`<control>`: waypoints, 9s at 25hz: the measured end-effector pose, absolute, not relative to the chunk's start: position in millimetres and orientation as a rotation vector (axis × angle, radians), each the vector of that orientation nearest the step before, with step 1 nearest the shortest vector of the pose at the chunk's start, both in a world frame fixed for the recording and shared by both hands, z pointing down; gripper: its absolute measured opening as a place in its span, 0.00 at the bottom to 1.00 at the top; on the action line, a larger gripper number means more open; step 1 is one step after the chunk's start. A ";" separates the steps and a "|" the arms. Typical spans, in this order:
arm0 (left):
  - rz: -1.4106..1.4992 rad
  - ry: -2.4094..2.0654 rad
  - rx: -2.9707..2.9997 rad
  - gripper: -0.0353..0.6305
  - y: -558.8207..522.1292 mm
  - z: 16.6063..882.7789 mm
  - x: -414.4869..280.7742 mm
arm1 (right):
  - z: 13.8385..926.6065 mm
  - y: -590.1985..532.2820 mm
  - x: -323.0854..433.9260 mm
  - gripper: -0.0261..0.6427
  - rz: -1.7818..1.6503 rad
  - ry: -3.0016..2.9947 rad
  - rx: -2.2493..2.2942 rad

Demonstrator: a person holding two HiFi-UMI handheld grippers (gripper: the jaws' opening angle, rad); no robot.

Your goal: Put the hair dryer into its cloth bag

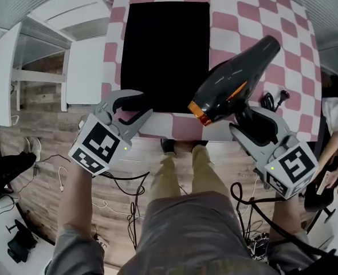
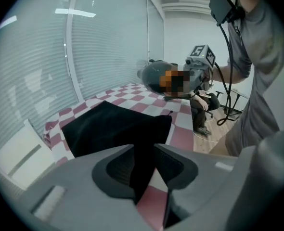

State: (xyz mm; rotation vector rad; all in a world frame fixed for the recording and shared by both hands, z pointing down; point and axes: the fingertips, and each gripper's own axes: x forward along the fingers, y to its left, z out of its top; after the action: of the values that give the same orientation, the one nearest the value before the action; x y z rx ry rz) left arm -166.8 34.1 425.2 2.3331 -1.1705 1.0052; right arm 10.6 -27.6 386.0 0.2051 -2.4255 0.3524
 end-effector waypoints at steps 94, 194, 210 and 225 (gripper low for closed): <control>0.377 -0.838 2.137 0.08 -7.8 371.0 -135.4 | 379.4 -5.2 30.5 0.36 0.219 -2.426 -0.003; 0.363 -0.880 2.329 0.07 -2.3 303.3 3.2 | 424.3 -42.5 -11.8 0.37 0.513 -2.248 -0.226; 0.197 -1.270 2.207 0.08 -26.5 334.3 -34.2 | 463.4 -62.2 -16.5 0.37 0.478 -2.161 -0.050; 0.142 -1.701 1.948 0.58 14.9 367.9 -40.1 | 467.7 -60.8 -21.4 0.38 0.510 -2.158 -0.032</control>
State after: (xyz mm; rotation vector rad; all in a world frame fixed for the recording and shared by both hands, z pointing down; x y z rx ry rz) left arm -40.1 14.9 367.9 1.9480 -1.7010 0.1416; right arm -21.4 -60.8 467.7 -0.0317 -2.1582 0.5101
